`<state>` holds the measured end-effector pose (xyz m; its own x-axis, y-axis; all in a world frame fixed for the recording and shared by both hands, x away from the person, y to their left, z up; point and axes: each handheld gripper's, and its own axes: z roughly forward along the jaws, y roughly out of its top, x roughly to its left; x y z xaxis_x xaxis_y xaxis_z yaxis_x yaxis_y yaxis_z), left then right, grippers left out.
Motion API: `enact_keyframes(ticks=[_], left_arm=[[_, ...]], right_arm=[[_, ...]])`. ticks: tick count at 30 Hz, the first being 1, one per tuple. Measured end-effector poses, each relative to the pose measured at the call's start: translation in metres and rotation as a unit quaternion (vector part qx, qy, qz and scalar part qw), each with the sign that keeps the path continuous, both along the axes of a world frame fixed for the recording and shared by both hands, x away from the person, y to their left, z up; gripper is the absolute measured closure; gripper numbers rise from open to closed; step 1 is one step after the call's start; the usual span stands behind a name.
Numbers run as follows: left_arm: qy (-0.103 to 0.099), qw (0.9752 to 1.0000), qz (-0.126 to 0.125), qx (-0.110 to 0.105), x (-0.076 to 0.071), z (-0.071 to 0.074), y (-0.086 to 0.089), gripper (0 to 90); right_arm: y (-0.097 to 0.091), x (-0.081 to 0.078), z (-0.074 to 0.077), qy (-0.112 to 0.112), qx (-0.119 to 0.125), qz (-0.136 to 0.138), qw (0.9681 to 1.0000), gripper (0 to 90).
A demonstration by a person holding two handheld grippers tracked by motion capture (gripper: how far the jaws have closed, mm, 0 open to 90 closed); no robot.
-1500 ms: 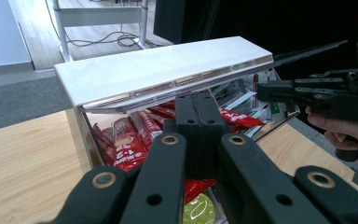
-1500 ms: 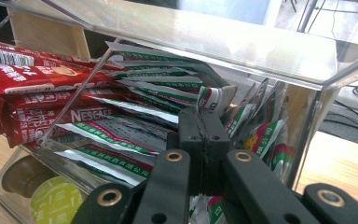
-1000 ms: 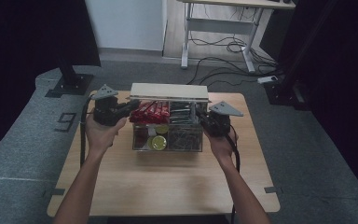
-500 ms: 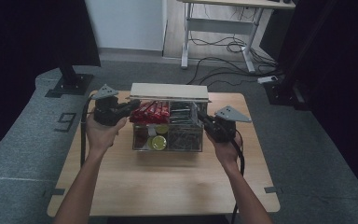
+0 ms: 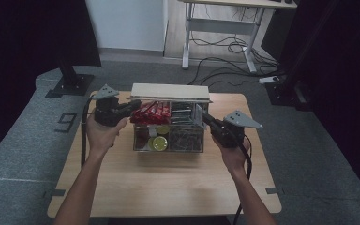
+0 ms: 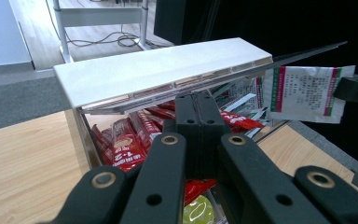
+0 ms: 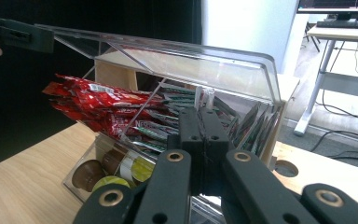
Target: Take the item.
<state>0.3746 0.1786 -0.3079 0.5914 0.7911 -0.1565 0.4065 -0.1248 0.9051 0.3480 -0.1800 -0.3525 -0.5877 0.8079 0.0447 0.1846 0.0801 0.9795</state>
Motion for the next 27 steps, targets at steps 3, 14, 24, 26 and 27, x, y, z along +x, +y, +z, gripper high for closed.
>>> enact_keyframes(ticks=[3,14,24,26,27], left_arm=[[0.000,1.0000,0.000,0.000,0.000,0.000,0.000,90.0],[0.000,1.0000,0.001,0.000,0.000,0.000,-0.001,90.0],[-0.001,1.0000,-0.001,0.001,0.000,0.000,-0.002,90.0],[0.000,1.0000,-0.001,0.000,0.000,0.000,-0.002,90.0],[0.000,1.0000,-0.001,0.000,0.000,0.000,-0.002,90.0]], right_arm=[[-0.003,-0.003,0.000,-0.001,0.001,0.003,1.0000,89.8],[-0.019,-0.021,-0.003,-0.012,0.017,0.007,0.9998,89.8],[-0.036,-0.034,-0.006,-0.019,0.029,0.003,0.9994,89.8],[-0.040,-0.036,-0.007,-0.019,0.034,0.000,0.9993,89.8],[-0.042,-0.038,-0.007,-0.020,0.035,-0.001,0.9992,89.8]])
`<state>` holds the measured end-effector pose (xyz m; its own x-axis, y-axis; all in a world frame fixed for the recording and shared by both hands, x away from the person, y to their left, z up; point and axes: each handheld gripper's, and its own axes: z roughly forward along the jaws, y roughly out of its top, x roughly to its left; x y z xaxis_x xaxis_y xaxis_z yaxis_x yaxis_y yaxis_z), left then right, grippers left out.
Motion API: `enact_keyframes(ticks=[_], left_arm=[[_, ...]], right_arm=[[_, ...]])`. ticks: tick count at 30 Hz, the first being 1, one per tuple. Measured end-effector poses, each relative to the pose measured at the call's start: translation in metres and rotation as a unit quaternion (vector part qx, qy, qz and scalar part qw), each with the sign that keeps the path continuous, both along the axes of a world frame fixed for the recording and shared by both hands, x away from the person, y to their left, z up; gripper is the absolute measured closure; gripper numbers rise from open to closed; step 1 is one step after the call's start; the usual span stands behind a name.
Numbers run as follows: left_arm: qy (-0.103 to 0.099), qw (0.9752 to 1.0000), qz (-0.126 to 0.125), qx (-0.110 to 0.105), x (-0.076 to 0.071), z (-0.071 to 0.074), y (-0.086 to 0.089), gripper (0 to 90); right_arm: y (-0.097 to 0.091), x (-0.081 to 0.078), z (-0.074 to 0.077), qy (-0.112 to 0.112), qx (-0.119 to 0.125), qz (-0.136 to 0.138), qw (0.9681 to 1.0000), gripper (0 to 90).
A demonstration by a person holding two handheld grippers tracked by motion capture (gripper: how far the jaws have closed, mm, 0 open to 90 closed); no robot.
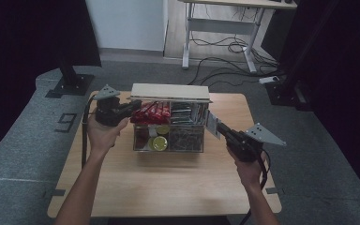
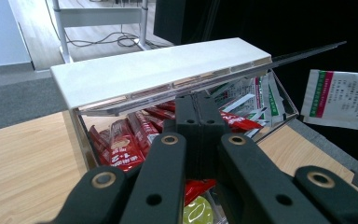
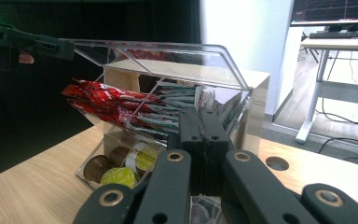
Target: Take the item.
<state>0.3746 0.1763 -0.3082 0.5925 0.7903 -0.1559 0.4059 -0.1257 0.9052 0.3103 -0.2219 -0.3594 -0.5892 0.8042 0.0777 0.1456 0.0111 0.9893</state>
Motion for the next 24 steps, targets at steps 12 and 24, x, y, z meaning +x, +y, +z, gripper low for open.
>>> enact_keyframes(ticks=[12,24], left_arm=[[0.000,1.0000,-0.001,0.002,0.000,0.000,-0.002,90.0],[0.000,1.0000,-0.003,0.002,0.000,0.000,-0.004,90.0]], right_arm=[[-0.020,-0.009,-0.012,0.006,0.006,-0.018,0.9998,89.8],[-0.032,-0.009,-0.034,0.028,0.009,-0.030,0.9991,89.8]])
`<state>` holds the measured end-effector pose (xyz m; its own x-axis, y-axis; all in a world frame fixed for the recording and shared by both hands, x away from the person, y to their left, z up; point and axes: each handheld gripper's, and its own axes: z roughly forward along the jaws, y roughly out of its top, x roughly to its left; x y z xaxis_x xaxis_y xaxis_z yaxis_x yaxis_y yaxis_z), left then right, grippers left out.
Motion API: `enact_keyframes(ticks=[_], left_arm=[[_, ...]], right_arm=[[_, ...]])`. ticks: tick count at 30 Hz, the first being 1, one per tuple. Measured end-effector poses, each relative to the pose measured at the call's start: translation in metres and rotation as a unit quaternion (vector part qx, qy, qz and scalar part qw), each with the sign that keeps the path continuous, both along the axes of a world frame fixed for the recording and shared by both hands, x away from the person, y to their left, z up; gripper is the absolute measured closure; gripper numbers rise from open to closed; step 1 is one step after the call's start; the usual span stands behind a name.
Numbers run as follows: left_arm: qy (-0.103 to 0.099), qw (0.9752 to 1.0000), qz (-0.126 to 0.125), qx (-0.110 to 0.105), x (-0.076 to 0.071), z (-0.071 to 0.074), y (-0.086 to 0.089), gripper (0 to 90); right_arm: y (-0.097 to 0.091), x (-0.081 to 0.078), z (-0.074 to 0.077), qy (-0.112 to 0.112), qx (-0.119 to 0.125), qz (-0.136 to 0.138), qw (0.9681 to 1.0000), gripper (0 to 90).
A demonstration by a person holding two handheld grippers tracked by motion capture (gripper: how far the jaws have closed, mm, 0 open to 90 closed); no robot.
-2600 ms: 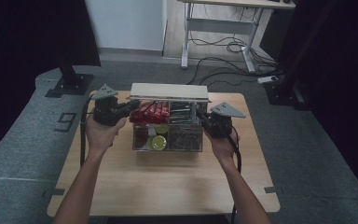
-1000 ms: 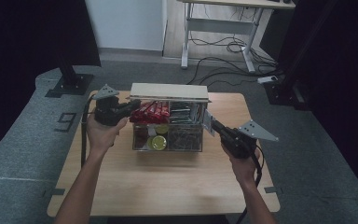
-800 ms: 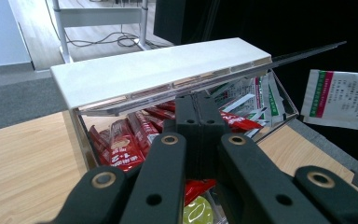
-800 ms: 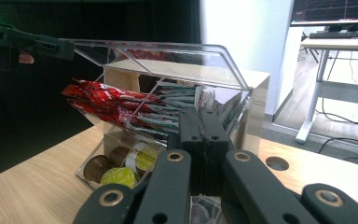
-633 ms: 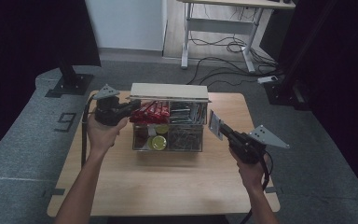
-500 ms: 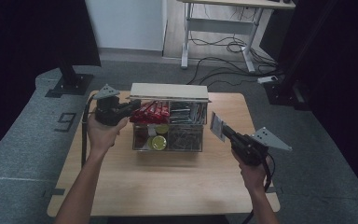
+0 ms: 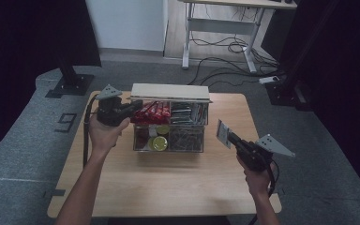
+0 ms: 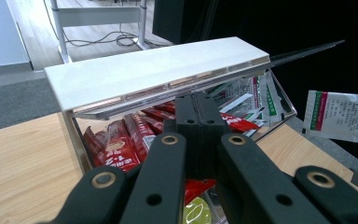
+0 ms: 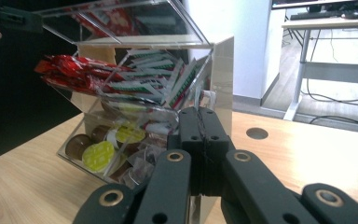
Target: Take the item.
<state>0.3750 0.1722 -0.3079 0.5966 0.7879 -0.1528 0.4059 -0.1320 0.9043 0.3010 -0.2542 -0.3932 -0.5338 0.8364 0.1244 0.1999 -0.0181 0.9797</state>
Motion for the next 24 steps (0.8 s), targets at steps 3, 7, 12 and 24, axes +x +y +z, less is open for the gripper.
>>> enact_keyframes(ticks=[3,7,12,24], left_arm=[[0.000,1.0000,0.000,0.000,0.000,0.000,0.000,90.0],[0.000,1.0000,-0.001,-0.001,0.000,0.000,0.000,90.0],[0.000,1.0000,0.000,-0.002,0.000,0.000,0.000,90.0],[0.000,1.0000,0.000,0.000,0.000,0.000,0.000,90.0]], right_arm=[[-0.003,0.000,-0.005,0.005,-0.001,-0.003,1.0000,89.8],[-0.006,0.001,-0.013,0.013,0.000,-0.007,0.9999,89.8],[-0.009,0.003,-0.023,0.024,-0.002,-0.012,0.9996,89.8],[-0.018,0.009,-0.052,0.055,-0.007,-0.028,0.9980,89.8]])
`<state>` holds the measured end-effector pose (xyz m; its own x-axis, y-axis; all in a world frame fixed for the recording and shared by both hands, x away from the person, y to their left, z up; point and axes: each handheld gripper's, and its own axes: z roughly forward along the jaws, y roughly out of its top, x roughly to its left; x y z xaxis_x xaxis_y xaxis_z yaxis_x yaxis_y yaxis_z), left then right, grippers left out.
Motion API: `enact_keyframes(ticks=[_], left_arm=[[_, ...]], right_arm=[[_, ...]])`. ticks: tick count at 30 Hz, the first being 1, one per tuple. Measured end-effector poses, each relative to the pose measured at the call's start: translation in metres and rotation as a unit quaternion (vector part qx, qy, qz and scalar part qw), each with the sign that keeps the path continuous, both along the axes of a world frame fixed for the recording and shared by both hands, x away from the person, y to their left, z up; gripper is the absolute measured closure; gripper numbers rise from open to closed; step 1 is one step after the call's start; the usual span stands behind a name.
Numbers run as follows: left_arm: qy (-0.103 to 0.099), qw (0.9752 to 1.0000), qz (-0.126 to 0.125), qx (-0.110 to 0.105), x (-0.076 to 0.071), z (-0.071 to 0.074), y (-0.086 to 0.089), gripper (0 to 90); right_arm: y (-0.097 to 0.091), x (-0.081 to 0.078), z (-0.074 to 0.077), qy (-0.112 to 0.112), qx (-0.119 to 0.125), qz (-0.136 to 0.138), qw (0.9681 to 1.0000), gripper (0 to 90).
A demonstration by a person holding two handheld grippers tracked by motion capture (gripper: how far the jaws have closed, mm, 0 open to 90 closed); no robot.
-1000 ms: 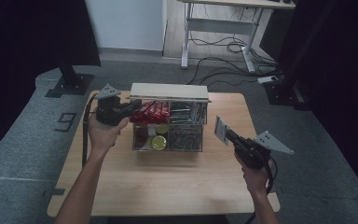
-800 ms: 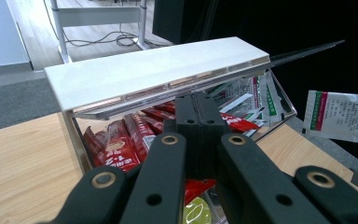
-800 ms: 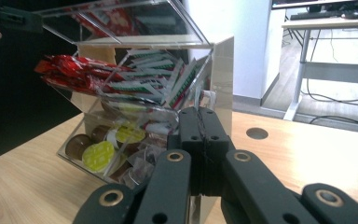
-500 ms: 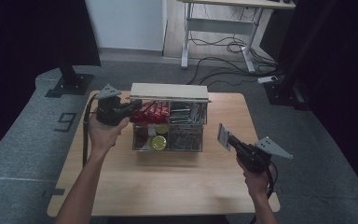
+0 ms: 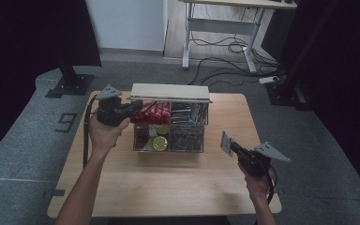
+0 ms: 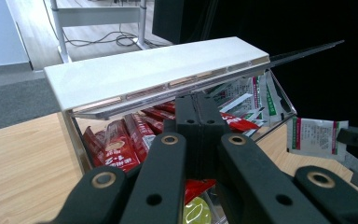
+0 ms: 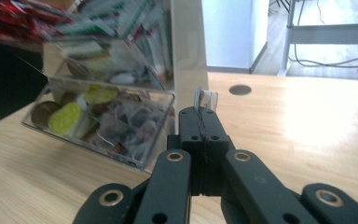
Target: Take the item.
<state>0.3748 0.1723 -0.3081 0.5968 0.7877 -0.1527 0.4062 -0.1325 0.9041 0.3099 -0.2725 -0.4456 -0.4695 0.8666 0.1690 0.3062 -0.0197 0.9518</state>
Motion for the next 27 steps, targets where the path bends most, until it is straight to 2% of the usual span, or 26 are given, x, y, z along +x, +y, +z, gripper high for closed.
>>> enact_keyframes(ticks=[9,15,17,20,27], left_arm=[[0.000,1.0000,0.000,0.000,0.000,0.000,0.000,90.0],[0.000,1.0000,0.001,-0.002,0.000,0.000,0.000,90.0],[0.000,1.0000,0.000,-0.003,0.000,0.000,0.000,90.0],[0.000,1.0000,0.000,-0.004,0.000,-0.001,0.000,90.0],[-0.001,1.0000,0.000,-0.003,0.000,-0.001,0.000,90.0]], right_arm=[[-0.014,0.004,-0.031,0.032,0.001,-0.015,0.9994,89.7],[-0.020,0.010,-0.050,0.062,-0.003,-0.022,0.9979,89.7],[-0.022,0.012,-0.055,0.070,0.005,-0.023,0.9973,89.7],[-0.025,0.015,-0.061,0.076,0.007,-0.026,0.9967,89.7],[-0.026,0.019,-0.071,0.085,-0.007,-0.036,0.9957,89.7]])
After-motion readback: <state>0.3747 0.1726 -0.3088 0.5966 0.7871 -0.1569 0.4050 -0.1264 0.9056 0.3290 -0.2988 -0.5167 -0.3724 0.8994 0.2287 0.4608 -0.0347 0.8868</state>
